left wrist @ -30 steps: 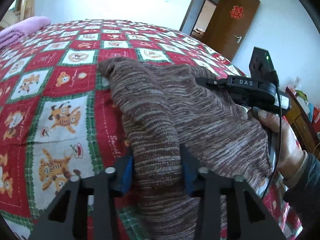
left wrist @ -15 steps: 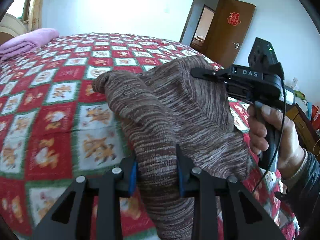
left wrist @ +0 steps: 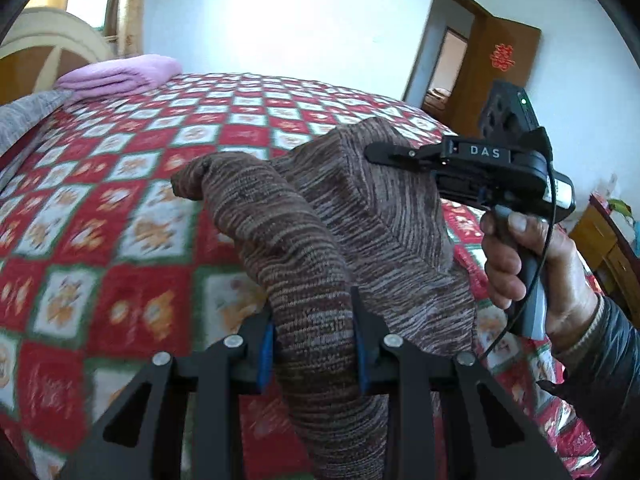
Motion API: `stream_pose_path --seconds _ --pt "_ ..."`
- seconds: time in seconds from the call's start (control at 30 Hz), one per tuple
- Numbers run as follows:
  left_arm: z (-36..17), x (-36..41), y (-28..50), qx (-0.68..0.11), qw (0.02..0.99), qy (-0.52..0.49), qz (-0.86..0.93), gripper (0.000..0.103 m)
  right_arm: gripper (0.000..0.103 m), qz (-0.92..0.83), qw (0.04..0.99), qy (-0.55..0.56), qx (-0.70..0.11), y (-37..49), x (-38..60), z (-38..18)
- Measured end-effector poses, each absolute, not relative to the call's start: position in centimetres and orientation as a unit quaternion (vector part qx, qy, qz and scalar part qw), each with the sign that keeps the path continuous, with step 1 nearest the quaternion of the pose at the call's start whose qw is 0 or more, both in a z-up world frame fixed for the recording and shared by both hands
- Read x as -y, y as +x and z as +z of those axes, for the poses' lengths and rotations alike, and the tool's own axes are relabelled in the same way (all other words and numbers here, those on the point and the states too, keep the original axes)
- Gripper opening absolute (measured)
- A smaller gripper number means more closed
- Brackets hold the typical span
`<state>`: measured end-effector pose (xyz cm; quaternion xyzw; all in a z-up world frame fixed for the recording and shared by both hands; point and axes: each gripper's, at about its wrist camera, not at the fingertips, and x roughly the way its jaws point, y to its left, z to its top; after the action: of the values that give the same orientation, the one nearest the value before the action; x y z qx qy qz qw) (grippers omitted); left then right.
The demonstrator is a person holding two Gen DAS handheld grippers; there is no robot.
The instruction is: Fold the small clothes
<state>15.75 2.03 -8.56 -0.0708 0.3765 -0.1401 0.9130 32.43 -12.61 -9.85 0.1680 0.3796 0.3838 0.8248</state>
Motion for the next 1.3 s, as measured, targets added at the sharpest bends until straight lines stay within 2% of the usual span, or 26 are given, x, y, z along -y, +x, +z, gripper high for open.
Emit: stream_pose_path --seconds 0.5,0.9,1.0,1.03,1.2,1.27,1.3 --pt "-9.3 -8.7 10.5 -0.365 0.925 -0.075 -0.071 0.032 0.021 0.446 0.777 0.128 -0.425 31.8 0.9 -12.6" --pt "-11.3 -10.4 9.7 -0.383 0.918 -0.09 -0.055 0.033 0.021 0.441 0.771 0.113 -0.446 32.3 -1.6 -14.2" --pt "-12.3 -10.8 9.9 -0.398 0.911 -0.098 -0.048 0.036 0.021 0.438 0.767 0.119 -0.454 32.7 -1.6 -14.8" --pt "-12.8 -10.9 10.1 -0.408 0.907 -0.098 -0.043 0.041 0.021 0.436 0.766 0.12 -0.457 32.9 -1.6 -15.1" --pt "-14.0 -11.5 9.8 -0.417 0.902 -0.106 -0.029 0.049 0.021 0.416 0.767 0.128 -0.472 33.7 -1.2 -16.6" --pt "-14.0 -11.6 9.7 -0.414 0.905 -0.098 -0.017 0.06 0.022 0.407 0.767 0.129 -0.479 33.9 -1.0 -17.3" --pt "-14.1 -11.7 9.8 -0.415 0.905 -0.097 -0.016 0.061 0.022 0.402 0.768 0.129 -0.482 34.0 -0.9 -17.6"
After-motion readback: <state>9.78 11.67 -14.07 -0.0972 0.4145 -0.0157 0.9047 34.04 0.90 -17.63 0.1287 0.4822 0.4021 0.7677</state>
